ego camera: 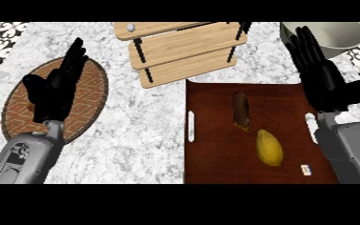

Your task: Pick the sweet potato from the tray and place it in the tiered shelf

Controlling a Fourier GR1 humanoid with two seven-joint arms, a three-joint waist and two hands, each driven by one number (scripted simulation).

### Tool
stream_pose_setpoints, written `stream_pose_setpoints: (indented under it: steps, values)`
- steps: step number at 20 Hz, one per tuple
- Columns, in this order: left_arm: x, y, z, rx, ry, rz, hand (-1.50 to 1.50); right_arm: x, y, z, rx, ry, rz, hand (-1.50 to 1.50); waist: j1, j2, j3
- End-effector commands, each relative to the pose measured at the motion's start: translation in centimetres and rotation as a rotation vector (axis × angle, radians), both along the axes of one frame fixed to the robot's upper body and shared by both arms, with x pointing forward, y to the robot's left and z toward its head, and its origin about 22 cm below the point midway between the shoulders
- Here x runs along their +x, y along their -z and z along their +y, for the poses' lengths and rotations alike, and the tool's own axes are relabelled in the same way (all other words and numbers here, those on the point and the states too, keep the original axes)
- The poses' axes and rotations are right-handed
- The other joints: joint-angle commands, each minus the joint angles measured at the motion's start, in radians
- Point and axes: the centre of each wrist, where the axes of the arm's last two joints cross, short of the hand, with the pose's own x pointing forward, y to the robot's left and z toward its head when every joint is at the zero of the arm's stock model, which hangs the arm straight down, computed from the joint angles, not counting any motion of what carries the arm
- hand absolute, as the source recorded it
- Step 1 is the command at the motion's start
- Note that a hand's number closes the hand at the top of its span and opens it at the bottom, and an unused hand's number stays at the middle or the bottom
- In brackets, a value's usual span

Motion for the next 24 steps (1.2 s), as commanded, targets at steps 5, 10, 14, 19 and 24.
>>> stream_pose_setpoints:
  steps: [5,10,14,19,24]
  values:
    - [-4.0,7.6,3.5,-0.114,-0.153,0.361,0.00,-1.2,-5.7,-5.8,-0.614,0.331,-0.177,1.50,-0.024,-0.016,-0.007]
    - [-5.5,10.2,3.2,-0.230,-0.161,0.487,0.00,-3.4,-3.4,-10.8,-0.844,0.682,0.137,1.50,-0.053,-0.014,-0.004]
    - [-6.5,11.2,4.6,-0.228,-0.139,0.488,0.00,-7.4,-2.6,-5.3,-0.894,0.570,0.139,-1.50,-0.039,-0.014,0.002]
    - [-6.4,10.5,4.9,-0.250,-0.103,0.495,0.00,-9.9,-4.8,-0.9,-0.973,0.385,0.234,-1.50,-0.015,-0.011,0.004]
    - [-7.3,11.3,3.1,-0.229,-0.068,0.502,0.00,-11.7,-8.7,3.9,-1.029,0.303,0.321,-1.50,0.009,-0.009,0.003]
